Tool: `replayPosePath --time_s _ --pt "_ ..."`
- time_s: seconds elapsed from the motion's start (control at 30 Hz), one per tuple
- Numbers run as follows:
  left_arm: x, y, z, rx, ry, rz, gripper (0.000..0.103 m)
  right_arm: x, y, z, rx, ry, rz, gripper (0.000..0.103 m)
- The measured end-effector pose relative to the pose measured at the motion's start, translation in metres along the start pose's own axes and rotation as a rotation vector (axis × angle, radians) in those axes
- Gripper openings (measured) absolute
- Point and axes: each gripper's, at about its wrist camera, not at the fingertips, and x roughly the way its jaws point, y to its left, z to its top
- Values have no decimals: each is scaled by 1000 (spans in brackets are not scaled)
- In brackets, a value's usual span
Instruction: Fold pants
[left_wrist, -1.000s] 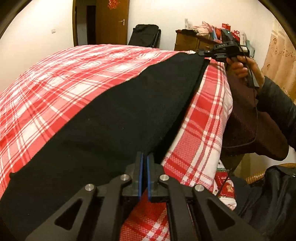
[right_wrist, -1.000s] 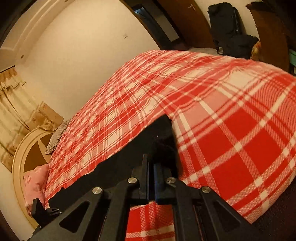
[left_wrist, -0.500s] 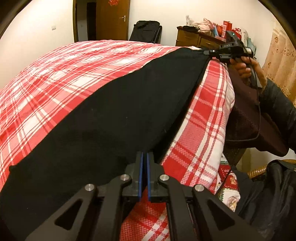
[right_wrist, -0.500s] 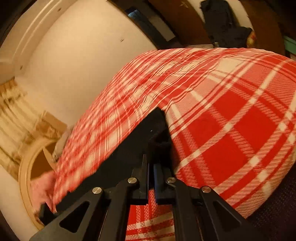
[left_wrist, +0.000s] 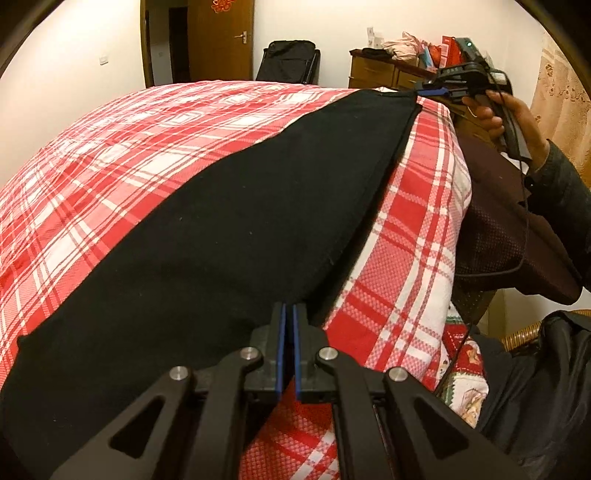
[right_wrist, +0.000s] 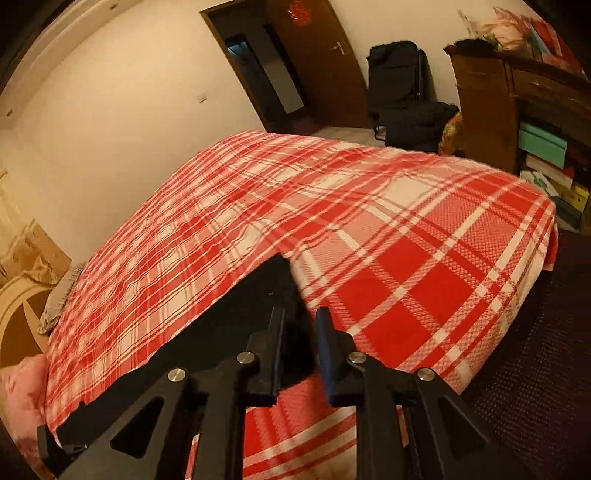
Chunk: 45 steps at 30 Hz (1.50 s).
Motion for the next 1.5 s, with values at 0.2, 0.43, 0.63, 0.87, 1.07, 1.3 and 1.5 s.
replayPosePath --time_s 0.2,0.43,0.63,0.87,1.07,1.3,1.5 --pt "-1 1 -1 1 0 -2 4 4 -10 0 44 4 129 34" --pt "-2 0 1 -1 -2 -4 4 19 -1 -2 -13 41 71 6" --pt "-13 6 1 -7 -16 -18 4 -9 15 -4 -83 -37 89 6" --pt "-4 11 -10 -23 21 6 2 15 -5 -10 -51 27 40 6" --pt "-5 13 -9 -32 7 -4 2 12 6 -8 -133 45 -25 10" --pt "-30 22 -17 -57 -27 29 3 -16 53 -24 -277 -59 -168 64" --pt "-44 36 -34 -82 -15 97 3 -4 159 -74 -496 50 105 63"
